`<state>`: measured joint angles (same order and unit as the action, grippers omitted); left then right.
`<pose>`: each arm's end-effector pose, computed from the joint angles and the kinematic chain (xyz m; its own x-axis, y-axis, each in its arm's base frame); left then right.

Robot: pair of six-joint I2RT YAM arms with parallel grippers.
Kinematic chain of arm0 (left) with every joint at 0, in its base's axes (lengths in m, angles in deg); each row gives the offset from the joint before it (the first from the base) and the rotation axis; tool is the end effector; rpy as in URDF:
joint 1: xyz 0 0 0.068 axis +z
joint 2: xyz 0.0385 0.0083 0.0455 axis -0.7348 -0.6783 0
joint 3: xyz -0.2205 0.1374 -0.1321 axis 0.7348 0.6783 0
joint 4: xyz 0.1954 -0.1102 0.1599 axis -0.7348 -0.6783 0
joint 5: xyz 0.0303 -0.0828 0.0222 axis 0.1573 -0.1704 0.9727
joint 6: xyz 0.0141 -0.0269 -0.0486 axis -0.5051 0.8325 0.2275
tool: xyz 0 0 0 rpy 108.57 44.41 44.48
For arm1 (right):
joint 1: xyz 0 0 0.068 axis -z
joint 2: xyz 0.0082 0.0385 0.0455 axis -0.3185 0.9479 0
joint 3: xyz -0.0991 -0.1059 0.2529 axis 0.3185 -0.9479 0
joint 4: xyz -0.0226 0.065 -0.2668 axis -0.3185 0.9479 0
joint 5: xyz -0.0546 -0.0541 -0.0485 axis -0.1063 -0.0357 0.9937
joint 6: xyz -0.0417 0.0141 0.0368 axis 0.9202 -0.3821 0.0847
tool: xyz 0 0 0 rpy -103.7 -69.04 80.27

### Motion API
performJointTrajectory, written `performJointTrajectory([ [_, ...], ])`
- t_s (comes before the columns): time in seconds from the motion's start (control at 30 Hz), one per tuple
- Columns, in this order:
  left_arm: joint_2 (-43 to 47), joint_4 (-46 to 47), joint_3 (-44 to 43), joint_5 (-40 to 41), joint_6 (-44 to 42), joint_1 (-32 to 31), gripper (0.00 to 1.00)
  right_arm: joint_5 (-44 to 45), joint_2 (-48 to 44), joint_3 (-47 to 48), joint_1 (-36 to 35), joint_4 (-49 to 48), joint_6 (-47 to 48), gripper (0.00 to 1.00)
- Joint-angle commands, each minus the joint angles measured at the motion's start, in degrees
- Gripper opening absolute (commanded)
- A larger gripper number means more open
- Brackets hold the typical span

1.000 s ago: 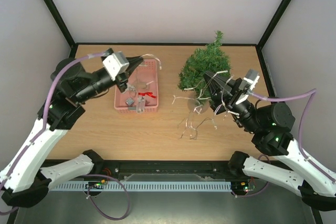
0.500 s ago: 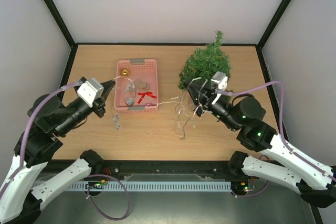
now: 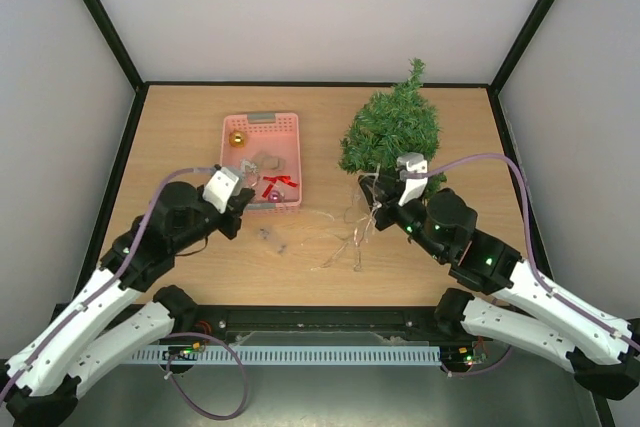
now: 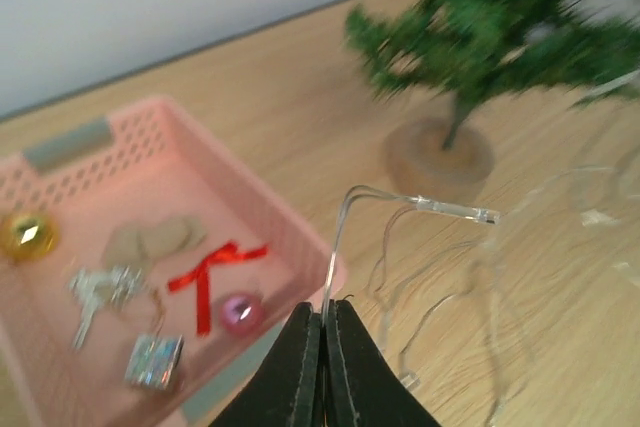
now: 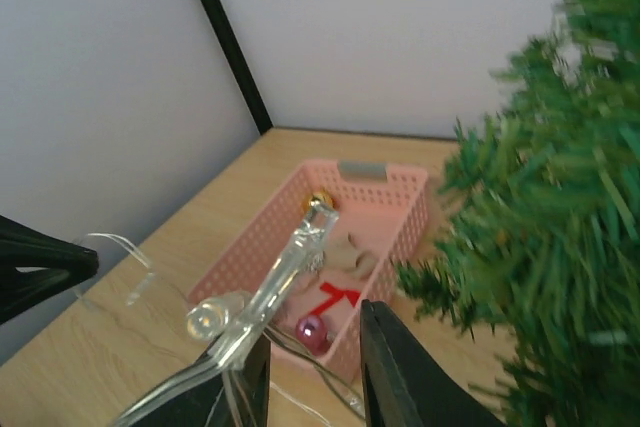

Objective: Decorate the small christmas tree
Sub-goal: Place the decoration item at the center of the board.

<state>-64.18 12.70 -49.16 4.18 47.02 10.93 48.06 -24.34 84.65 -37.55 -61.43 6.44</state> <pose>0.1176 -0.0927 0.3496 -0.2221 0.1566 -0.9623 0.6814 0.7309 -0.0383 0.0968 0.1351 0.3711 -0.2649 0.1616 -0.9506 -0.7076 0.6372 0.3055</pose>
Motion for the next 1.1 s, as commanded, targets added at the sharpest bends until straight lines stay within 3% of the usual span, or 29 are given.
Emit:
performJointTrajectory([
  [0.0, 0.5, 2.2, 4.4, 14.9, 6.6, 0.1, 0.02, 2.9, -2.6, 2.6, -0.2, 8.9, -6.5, 0.25],
  [0.2, 0.0, 1.8, 1.2, 30.3, 4.7, 3.9, 0.02, 2.0, -7.4, 1.1, -0.2, 8.0, -11.0, 0.35],
  [0.5, 0.4, 1.2, -4.8, 46.2, -4.2, 8.6, 0.02, 2.1, -9.4, 1.3, -0.2, 8.9, -13.4, 0.41],
  [0.6, 0.9, 2.1, -4.2, 48.0, -6.4, 9.9, 0.02, 3.6, -10.4, 0.5, -0.3, 9.6, -13.7, 0.34],
  [0.77, 1.9, 1.0, -1.4, 48.7, -6.1, 11.5, 0.02, 2.7, -10.1, -0.4, -0.2, 9.9, -12.9, 0.04],
  [1.07, 2.2, 1.0, 1.0, 42.9, -3.0, 11.9, 0.04, 1.7, -8.9, -1.5, -0.2, 8.9, -12.0, 0.04],
])
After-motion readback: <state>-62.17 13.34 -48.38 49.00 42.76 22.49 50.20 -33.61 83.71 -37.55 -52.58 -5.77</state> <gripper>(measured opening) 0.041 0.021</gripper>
